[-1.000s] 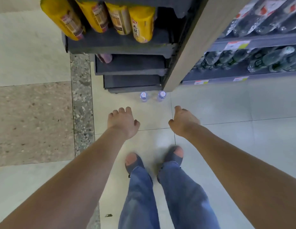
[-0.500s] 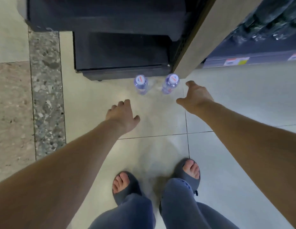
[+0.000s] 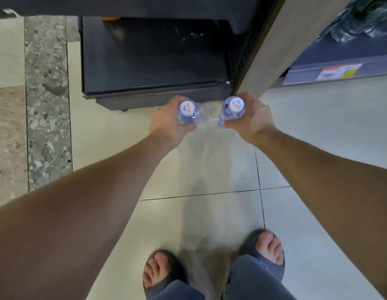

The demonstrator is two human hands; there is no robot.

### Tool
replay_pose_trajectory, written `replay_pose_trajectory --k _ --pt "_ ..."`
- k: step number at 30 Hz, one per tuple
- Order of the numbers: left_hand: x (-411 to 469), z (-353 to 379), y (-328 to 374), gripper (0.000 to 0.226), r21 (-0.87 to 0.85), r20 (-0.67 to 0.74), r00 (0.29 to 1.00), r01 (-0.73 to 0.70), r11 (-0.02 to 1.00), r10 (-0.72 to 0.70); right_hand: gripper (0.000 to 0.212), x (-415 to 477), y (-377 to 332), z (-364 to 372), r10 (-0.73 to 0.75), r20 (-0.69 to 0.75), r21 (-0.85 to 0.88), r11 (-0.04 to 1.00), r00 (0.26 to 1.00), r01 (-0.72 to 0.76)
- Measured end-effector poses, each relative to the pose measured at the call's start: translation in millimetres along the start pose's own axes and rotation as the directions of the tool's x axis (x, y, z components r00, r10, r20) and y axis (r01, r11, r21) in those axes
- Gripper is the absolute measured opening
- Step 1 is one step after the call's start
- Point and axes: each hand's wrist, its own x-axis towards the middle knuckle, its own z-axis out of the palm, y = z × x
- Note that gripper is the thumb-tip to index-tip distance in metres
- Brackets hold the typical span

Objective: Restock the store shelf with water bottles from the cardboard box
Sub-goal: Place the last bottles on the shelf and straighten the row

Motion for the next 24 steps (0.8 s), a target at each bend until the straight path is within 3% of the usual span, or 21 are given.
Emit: replay_pose_trajectory --k 3,10,14,17,24 --pt "-20.3 -8.7 9.0 0.055 0.012 0.019 1.0 0.004 1.0 -0.004 0.031 -19.7 -4.0 -9.2 -0.012 -0.012 0.003 1.0 1.0 0.012" --pt "-112.1 -78.4 83.8 0.052 0.131 0.106 0.993 -0.062 0.989 0.048 0.053 -124.6 -73.9 -93.5 -0.027 0.059 -0.122 0.992 0.998 0.034" --pt "-186.2 -154.9 174.2 0.053 0.258 0.195 0.977 -0.133 0.957 0.083 0.047 -216.3 -141.6 -186.6 0.014 0.099 -0.094 0.996 0.995 -0.005" --pt "-242.2 -218.6 247.6 0.055 0.218 0.199 0.97 -0.18 0.959 0.136 0.043 -277.5 -200.1 -262.0 0.013 0.098 -0.093 0.996 0.995 -0.004" --pt "-343.8 -351.7 437.2 0.049 0.183 0.109 0.919 -0.393 0.901 0.379 0.041 -388.8 -332.4 -423.2 -0.094 -0.089 -0.06 0.994 0.992 0.089"
